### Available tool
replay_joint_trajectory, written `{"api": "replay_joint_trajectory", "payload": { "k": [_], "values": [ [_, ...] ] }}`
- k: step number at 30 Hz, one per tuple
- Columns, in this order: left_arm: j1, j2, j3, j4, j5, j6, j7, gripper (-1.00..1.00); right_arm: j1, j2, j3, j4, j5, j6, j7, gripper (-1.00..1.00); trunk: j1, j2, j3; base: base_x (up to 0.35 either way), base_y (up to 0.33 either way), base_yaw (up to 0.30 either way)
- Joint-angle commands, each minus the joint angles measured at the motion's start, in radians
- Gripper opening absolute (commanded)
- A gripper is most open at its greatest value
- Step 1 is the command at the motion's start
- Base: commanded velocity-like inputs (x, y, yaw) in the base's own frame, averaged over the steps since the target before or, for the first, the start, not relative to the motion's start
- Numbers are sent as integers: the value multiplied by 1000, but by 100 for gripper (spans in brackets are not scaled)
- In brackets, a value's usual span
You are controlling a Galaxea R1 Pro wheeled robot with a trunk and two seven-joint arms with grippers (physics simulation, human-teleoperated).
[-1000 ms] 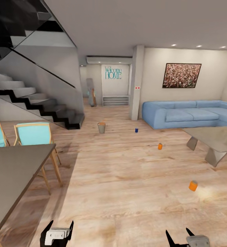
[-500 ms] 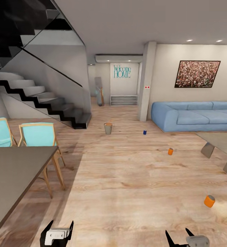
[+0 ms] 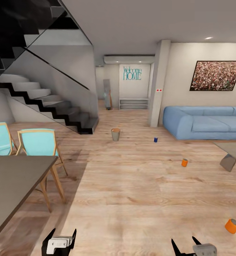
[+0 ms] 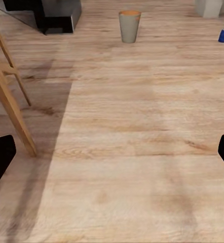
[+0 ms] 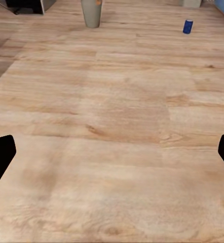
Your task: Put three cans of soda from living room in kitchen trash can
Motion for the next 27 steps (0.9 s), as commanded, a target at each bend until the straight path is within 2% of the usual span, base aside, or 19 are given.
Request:
{"api": "replay_joint_trajectory", "payload": {
  "k": [1,15,27],
  "values": [
    [0,0,0,0,0,0,0,100,0,0,0,0,0,0,0,100,0,0,0,323,-106,213],
    [0,0,0,0,-1,0,0,100,0,0,0,0,0,0,0,100,0,0,0,323,-106,237],
    [0,0,0,0,0,0,0,100,0,0,0,0,-1,0,-1,100,0,0,0,323,-107,23]
  ]
}}
